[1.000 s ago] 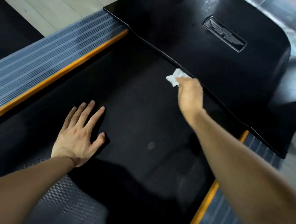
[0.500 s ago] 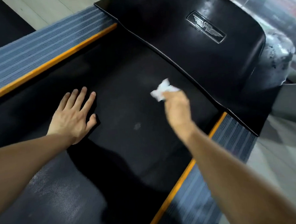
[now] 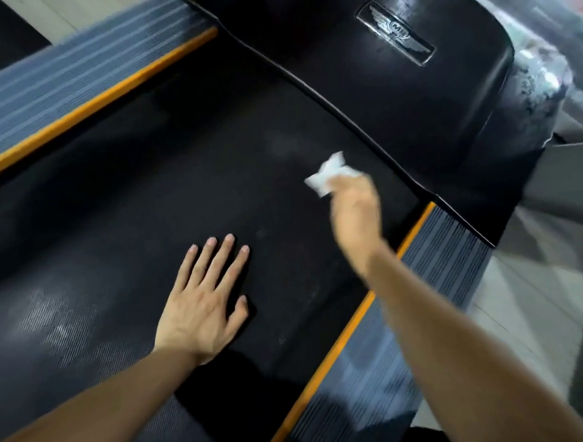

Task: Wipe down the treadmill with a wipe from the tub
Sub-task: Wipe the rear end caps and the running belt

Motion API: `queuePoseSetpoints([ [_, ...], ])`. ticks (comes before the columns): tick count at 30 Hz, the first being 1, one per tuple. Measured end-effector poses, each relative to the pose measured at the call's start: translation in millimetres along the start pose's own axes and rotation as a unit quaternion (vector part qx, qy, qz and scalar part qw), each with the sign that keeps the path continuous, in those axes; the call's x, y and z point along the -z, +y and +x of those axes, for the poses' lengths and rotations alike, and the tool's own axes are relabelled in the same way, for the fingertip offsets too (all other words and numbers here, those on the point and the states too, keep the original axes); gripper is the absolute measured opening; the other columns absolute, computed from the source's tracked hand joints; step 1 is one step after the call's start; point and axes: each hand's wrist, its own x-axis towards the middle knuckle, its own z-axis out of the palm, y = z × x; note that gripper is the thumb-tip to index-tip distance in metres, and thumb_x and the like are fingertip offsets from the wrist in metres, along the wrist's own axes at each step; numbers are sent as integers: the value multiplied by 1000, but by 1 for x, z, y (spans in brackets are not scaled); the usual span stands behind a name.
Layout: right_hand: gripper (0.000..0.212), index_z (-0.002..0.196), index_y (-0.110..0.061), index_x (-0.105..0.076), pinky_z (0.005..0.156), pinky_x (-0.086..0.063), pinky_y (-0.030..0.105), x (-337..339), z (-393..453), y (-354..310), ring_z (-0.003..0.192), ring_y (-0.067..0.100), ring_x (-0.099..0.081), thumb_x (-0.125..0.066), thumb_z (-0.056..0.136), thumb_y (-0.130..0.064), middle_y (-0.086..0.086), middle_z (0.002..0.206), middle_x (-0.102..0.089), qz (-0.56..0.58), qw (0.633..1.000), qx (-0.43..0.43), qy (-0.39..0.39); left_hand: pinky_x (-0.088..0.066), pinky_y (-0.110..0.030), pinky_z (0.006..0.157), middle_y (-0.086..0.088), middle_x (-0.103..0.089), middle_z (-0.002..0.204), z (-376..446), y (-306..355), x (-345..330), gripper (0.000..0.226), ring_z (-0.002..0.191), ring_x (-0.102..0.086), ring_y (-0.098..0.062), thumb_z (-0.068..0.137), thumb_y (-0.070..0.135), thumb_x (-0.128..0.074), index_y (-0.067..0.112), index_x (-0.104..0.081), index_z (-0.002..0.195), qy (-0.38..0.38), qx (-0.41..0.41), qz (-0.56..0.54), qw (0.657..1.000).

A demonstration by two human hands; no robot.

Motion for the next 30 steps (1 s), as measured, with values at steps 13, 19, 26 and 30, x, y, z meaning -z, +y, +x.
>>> queuePoseSetpoints([
  [13, 19, 76, -17, -66, 92, -43, 33, 19, -8, 66, 75, 6, -54, -57, 91, -10, -10, 80, -59, -48, 990, -132, 21, -12, -53, 127, -7, -14, 170, 0, 1, -4, 74, 158, -8, -28, 96, 48, -34, 20, -20, 163, 24, 4, -8, 1000],
  [19, 26, 101, -6, -73, 88, -56, 37, -1, -69, 16, 95, 24, -66, -60, 82, 6, 11, 101, -70, -33, 991, 110, -72, -12, -53, 127, -7, -15, 170, -1, 0, -4, 72, 158, -8, -28, 97, 48, -33, 19, -21, 162, 36, 1, -14, 999],
  [26, 31, 112, -3, -64, 90, -41, 39, 39, -26, 66, 109, 35, -53, -48, 88, 8, 18, 110, -61, -129, 975, -181, -4, -13, -53, 126, -7, -15, 170, 0, 0, -6, 73, 158, -9, -28, 97, 48, -34, 20, -21, 162, 37, 3, -13, 999],
  [30, 21, 90, -6, -71, 82, -52, 41, -5, -98, -34, 86, 30, -60, -56, 81, 6, 11, 89, -66, -37, 997, 7, -68, -13, -52, 126, -7, -13, 170, -1, -1, -5, 74, 158, -8, -28, 96, 48, -34, 20, -19, 163, 30, 6, -8, 999],
])
